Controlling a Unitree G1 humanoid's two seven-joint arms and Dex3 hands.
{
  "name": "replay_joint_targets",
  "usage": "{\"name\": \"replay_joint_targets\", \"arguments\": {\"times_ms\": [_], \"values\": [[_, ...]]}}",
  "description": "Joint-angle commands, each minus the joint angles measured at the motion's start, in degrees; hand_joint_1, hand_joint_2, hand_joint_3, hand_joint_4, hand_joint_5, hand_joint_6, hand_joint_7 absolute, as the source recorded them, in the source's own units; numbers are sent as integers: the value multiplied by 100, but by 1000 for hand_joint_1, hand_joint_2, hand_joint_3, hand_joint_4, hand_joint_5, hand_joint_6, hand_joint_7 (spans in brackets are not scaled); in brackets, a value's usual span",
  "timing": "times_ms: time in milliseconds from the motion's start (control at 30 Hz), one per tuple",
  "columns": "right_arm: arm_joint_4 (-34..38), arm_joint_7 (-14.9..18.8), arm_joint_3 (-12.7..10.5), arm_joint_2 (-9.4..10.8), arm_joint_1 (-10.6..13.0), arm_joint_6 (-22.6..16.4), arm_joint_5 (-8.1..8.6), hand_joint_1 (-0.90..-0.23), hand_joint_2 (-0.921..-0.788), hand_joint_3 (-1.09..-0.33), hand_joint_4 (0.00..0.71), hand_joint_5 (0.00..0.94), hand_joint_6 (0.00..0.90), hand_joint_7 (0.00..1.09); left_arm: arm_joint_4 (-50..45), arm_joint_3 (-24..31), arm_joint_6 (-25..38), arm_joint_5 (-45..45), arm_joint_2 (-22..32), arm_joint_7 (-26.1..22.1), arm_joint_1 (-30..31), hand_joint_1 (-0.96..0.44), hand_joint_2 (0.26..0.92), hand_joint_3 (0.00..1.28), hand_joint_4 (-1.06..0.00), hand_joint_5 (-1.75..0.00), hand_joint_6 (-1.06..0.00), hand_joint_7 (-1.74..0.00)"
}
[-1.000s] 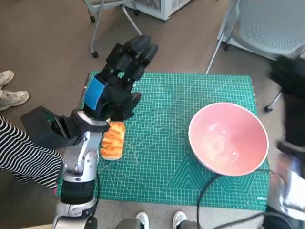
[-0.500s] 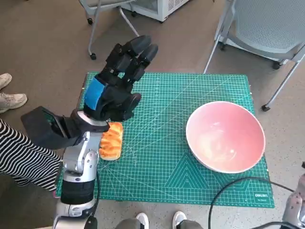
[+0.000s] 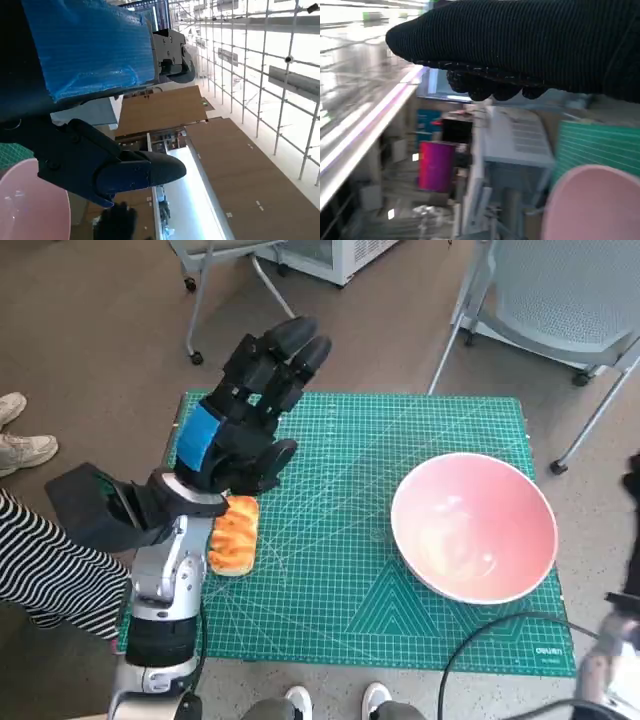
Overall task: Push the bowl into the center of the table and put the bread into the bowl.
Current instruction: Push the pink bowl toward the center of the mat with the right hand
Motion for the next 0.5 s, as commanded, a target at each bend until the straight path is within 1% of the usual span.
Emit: {"name": "replay_joint_targets", "arguments": {"times_ms": [33,167,300,400,500], "values": [[802,86,78,141,-227,-122,15,-611,-921,-796,157,5,8,565,42,29,-133,44,82,-60,-93,-575,840,481,1,-182,1,-485],[1299,143,134,231,-427,-216,25,-612,-921,-789,167,6,40,539,88,47,-189,33,133,-108,-102,-567,855,468,1,-159,1,-464],[1672,253,181,351,-602,-254,71,-620,-921,-783,170,5,54,524,131,81,-248,16,177,-166,-99,-567,862,458,1,-151,1,-459],[1907,331,206,422,-747,-222,105,-627,-921,-781,170,4,63,520,148,102,-278,9,209,-197,-96,-566,866,450,1,-150,1,-459],[2068,407,233,494,-871,-178,132,-628,-921,-780,170,4,75,521,165,125,-283,-16,235,-222,-94,-566,886,410,1,-152,1,-459]]}}
